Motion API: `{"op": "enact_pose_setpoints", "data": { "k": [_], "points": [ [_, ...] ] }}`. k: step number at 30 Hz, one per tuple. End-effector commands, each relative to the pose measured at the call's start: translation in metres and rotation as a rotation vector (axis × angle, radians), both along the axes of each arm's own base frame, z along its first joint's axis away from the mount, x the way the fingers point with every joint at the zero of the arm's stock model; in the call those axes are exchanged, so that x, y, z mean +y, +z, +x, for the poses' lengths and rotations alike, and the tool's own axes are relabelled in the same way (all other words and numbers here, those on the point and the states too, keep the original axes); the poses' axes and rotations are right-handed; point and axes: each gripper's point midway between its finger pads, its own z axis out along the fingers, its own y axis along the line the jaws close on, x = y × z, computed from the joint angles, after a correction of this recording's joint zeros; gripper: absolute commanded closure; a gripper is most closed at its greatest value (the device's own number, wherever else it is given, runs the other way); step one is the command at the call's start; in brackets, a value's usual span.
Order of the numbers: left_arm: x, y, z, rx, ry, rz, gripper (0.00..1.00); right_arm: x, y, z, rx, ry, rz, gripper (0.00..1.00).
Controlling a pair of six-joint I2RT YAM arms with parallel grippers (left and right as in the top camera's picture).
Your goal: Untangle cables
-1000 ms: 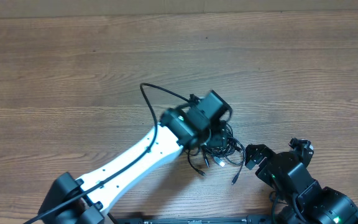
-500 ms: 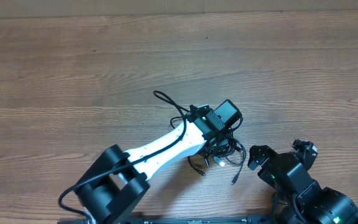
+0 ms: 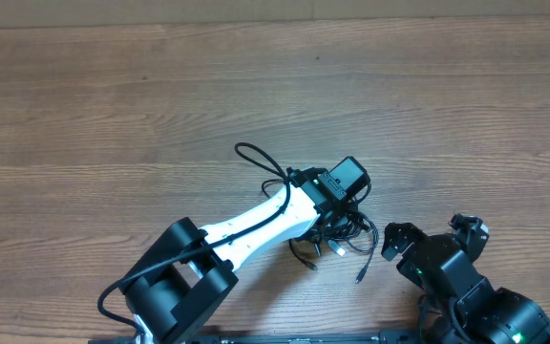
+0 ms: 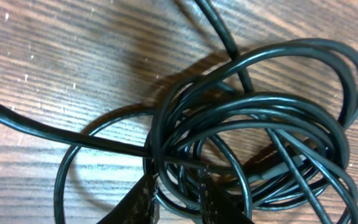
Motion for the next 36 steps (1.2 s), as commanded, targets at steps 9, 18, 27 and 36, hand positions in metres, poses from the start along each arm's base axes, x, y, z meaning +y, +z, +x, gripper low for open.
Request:
{"op": "enact_pose_setpoints", "data": {
  "k": [9, 18, 27, 36],
  "points": [
    [0.004, -0.004, 0.0, 0.011, 0.109, 0.015, 0.67, -0.001, 0.01, 0.003, -0.032, -0.013, 0.011, 0.0],
    [0.003, -0.018, 0.002, -0.031, 0.106, 0.0, 0.83, -0.001, 0.01, 0.003, -0.032, -0.013, 0.011, 0.0],
    [0.008, -0.024, -0.001, -0.023, 0.124, 0.008, 0.96, -0.001, 0.01, 0.003, -0.031, -0.012, 0.009, 0.0],
    [0.007, 0.038, 0.037, -0.2, -0.22, -0.042, 0.96, -0.004, 0.006, -0.001, -0.012, -0.012, -0.006, 0.0]
  ]
}}
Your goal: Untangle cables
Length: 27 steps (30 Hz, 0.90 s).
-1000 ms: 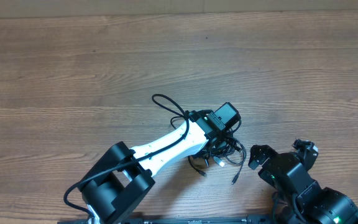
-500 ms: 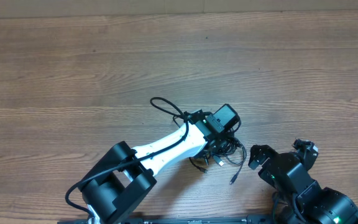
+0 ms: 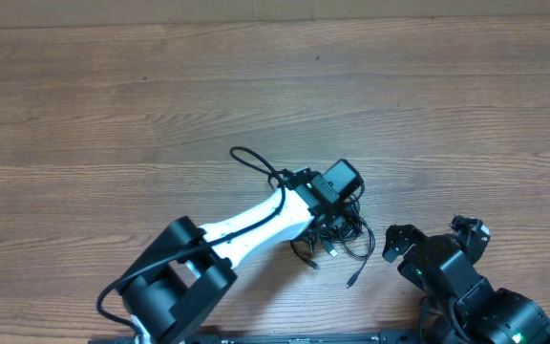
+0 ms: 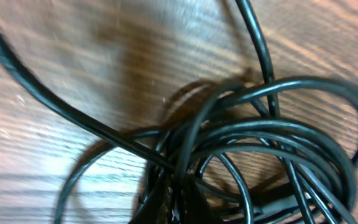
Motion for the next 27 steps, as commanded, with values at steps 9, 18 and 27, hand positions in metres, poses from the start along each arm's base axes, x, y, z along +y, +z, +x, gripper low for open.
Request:
{"op": "enact_pose_setpoints", "data": {
  "k": [9, 18, 27],
  "points": [
    [0.016, 0.128, 0.04, -0.409, -0.588, 0.004, 0.79, 0.0, 0.009, 0.003, -0.031, -0.011, 0.012, 0.0],
    [0.034, 0.131, 0.049, -0.367, -0.373, -0.044, 0.12, 0.002, 0.011, 0.006, -0.042, -0.01, 0.023, 0.0],
    [0.05, 0.084, 0.029, -0.082, 0.193, -0.081, 0.01, 0.002, 0.011, 0.006, -0.043, -0.009, 0.025, 0.0]
  ]
}}
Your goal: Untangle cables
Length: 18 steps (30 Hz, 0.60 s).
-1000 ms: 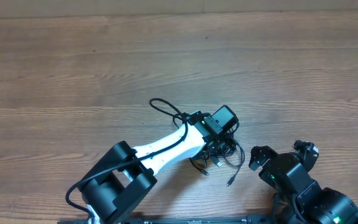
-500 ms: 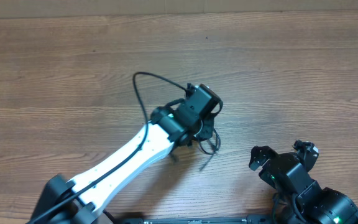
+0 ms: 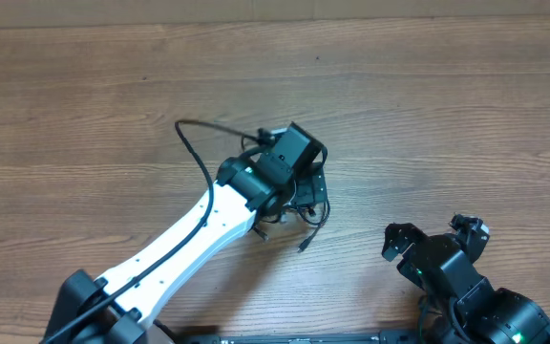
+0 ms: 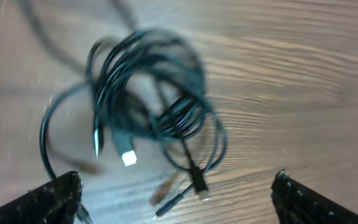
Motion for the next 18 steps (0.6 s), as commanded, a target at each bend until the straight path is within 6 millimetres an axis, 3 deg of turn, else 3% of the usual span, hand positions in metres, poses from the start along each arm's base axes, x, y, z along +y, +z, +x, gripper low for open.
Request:
{"op": "enact_pose_setpoints", "data": {
  "k": [1, 5, 7, 11, 15, 18],
  "points": [
    [0.002, -0.027, -0.002, 0.144, 0.369, -0.053, 0.0, 0.0, 0.009, 0.003, -0.031, -0.01, 0.016, 0.0],
    [0.003, -0.059, -0.004, 0.227, 0.544, -0.035, 0.03, 0.0, 0.009, 0.003, -0.03, -0.009, 0.015, 0.0],
    [0.004, -0.074, -0.006, 0.259, 0.607, -0.016, 0.09, 0.0, 0.009, 0.003, -0.03, -0.01, 0.015, 0.0],
    [0.009, -0.096, -0.008, 0.296, 0.674, 0.027, 0.13, 0.0, 0.009, 0.003, -0.03, -0.01, 0.014, 0.0],
    [0.011, -0.105, -0.006, 0.294, 0.681, 0.049, 0.13, 0.0, 0.009, 0.003, -0.03, -0.01, 0.015, 0.0],
    [0.013, -0.107, -0.001, 0.264, 0.686, 0.056, 0.25, 0.0, 0.009, 0.003, -0.031, -0.01, 0.015, 0.0]
  ]
}}
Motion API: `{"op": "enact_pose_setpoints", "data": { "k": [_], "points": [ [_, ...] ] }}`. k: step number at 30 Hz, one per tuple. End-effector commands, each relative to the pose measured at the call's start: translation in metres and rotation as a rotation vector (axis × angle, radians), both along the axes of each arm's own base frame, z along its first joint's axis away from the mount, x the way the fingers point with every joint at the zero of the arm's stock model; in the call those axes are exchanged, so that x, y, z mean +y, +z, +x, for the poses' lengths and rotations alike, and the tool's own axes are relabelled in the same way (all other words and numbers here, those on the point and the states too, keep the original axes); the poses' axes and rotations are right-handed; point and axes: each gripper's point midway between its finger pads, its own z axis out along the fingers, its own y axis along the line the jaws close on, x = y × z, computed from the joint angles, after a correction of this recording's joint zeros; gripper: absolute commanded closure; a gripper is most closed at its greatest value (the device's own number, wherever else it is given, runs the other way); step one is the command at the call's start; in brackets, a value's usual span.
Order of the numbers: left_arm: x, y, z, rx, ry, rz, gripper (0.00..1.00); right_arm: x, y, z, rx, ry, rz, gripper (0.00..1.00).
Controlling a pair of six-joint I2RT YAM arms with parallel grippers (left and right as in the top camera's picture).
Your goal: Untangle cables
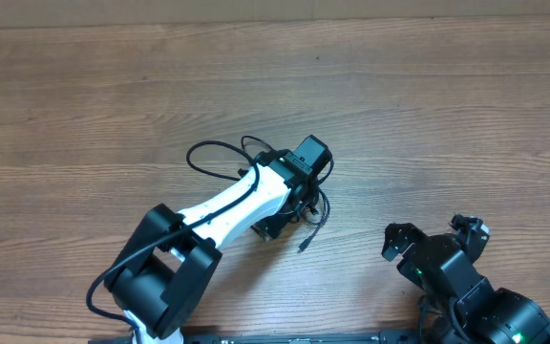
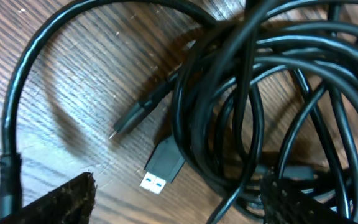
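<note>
A bundle of black cables (image 1: 299, 203) lies coiled and knotted on the wooden table, with one loop (image 1: 208, 153) reaching out to the left and a loose end (image 1: 304, 247) at the front. In the left wrist view the coils (image 2: 253, 106) fill the right half, and a USB plug with a blue insert (image 2: 163, 165) lies beside a thinner plug (image 2: 132, 117). My left gripper (image 2: 176, 208) hangs low over the bundle, open, its fingers (image 2: 55, 202) wide apart and holding nothing. My right gripper (image 1: 431, 237) rests at the front right, apart from the cables, with its fingers spread.
The white left arm (image 1: 227, 205) stretches from the front edge across the table (image 1: 84, 96) to the bundle and covers part of it. The right arm's dark body (image 1: 475, 301) sits at the front right corner.
My left gripper was open well above the bundle; now it is close down over it, still open. The side loop lies a little further right. The right arm is unchanged.
My left gripper was shut on strands of the bundle at the front right of centre. Then it still held them, slightly further left. Then the bundle lay further left and back, released, with the gripper open above. Now the gripper is low over it.
</note>
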Motion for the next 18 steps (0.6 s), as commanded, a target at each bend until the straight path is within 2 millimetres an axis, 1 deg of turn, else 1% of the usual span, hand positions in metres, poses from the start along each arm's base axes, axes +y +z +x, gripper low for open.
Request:
{"op": "enact_pose_setpoints", "data": {
  "k": [1, 3, 5, 7, 8, 11, 13, 18],
  "points": [
    [0.006, -0.003, 0.01, -0.04, 0.05, 0.04, 0.31, 0.0, 0.009, 0.003, -0.03, -0.01, 0.015, 0.0],
    [0.009, -0.003, 0.013, -0.055, 0.053, 0.057, 0.36, 0.0, 0.009, 0.003, -0.03, -0.009, 0.015, 0.0],
    [0.01, -0.003, 0.014, -0.063, 0.054, 0.063, 0.36, 0.0, 0.009, 0.003, -0.03, -0.009, 0.015, 0.0],
    [0.009, -0.003, 0.015, -0.066, 0.054, 0.059, 0.35, 0.0, 0.009, 0.003, -0.03, -0.009, 0.015, 0.0],
    [0.009, -0.003, 0.016, -0.073, 0.055, 0.062, 0.31, 0.0, 0.009, 0.003, -0.03, -0.009, 0.014, 0.0],
    [0.012, -0.005, 0.02, -0.097, 0.058, 0.072, 0.31, 0.0, 0.009, 0.003, -0.03, -0.009, 0.015, 0.0],
    [0.011, -0.009, 0.02, -0.104, 0.059, 0.065, 0.32, 0.0, 0.009, 0.003, -0.03, -0.01, 0.015, 0.0],
    [0.014, -0.014, 0.022, -0.124, 0.062, 0.07, 0.4, 0.0, 0.009, 0.003, -0.03, -0.01, 0.015, 0.0]
  ]
}}
